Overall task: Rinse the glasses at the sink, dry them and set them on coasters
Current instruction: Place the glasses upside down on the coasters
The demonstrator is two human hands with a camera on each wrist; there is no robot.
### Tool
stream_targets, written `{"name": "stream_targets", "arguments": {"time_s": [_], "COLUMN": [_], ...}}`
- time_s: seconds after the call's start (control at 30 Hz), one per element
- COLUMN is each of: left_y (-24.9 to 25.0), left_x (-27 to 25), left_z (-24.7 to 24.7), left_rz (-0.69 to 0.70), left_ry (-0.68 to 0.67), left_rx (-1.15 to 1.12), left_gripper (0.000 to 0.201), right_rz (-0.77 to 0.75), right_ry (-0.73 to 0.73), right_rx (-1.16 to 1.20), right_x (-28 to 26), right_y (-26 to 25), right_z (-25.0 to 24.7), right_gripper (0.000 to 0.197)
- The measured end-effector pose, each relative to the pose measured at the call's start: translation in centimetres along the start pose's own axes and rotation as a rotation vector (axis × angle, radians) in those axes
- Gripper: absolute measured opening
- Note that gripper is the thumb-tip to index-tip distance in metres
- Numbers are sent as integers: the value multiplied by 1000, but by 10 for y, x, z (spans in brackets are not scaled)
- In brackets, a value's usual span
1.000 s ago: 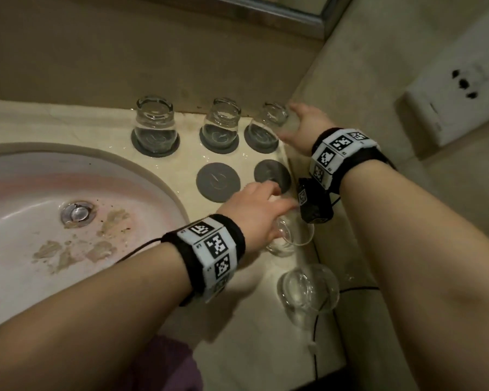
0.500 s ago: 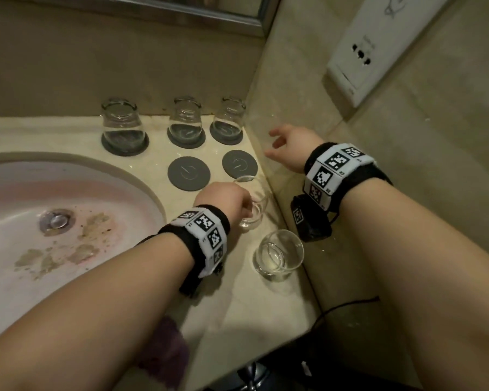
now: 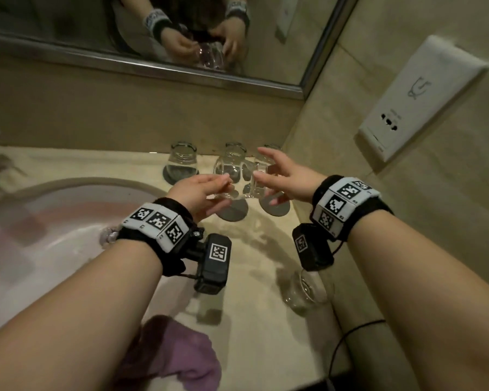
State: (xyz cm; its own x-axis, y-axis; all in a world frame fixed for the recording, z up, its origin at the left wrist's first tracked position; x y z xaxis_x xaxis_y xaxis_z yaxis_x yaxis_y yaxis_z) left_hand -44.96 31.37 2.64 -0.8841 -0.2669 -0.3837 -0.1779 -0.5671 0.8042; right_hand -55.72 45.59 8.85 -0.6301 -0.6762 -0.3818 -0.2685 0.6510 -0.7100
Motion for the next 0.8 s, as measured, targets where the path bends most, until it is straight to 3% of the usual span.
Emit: {"name": "stream_targets", "arguments": {"time_s": [0.13, 0.27, 0.4, 0.57, 0.8], "left_y": [6, 11, 12, 13, 3], "left_x": [-5, 0, 11, 14, 19], "left_z": [-14, -26, -50, -67, -72], "left_rz": [26, 22, 83, 131, 95], "left_ry": [18, 38, 114, 135, 98], "left_rx": [-101, 80, 468, 793, 821], "left_gripper": [7, 11, 46, 37, 33], "right_rz": [3, 18, 51, 151, 212], "right_ry": [-8, 69, 196, 150, 80], "right_rx": [185, 198, -126, -531, -601], "right_x": [15, 38, 60, 79, 94], "right_y": [-13, -22, -20, -3, 18], "right_z": [16, 23, 22, 35, 52], "right_gripper": [69, 55, 61, 71, 70]}}
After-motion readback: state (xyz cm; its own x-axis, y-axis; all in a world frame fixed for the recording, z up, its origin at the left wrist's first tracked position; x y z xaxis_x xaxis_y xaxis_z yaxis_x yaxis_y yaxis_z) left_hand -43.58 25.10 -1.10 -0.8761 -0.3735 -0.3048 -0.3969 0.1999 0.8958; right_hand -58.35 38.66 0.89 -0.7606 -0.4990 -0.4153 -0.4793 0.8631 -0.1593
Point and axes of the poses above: each hand's wrist, its own x-axis towards the middle knuckle, its own z-axis out of the palm, y = z × x, the point moved 2 cm from there along x, towards the middle knuckle, and after that the axes turned 2 degrees about -y, right-handed, at the moved point
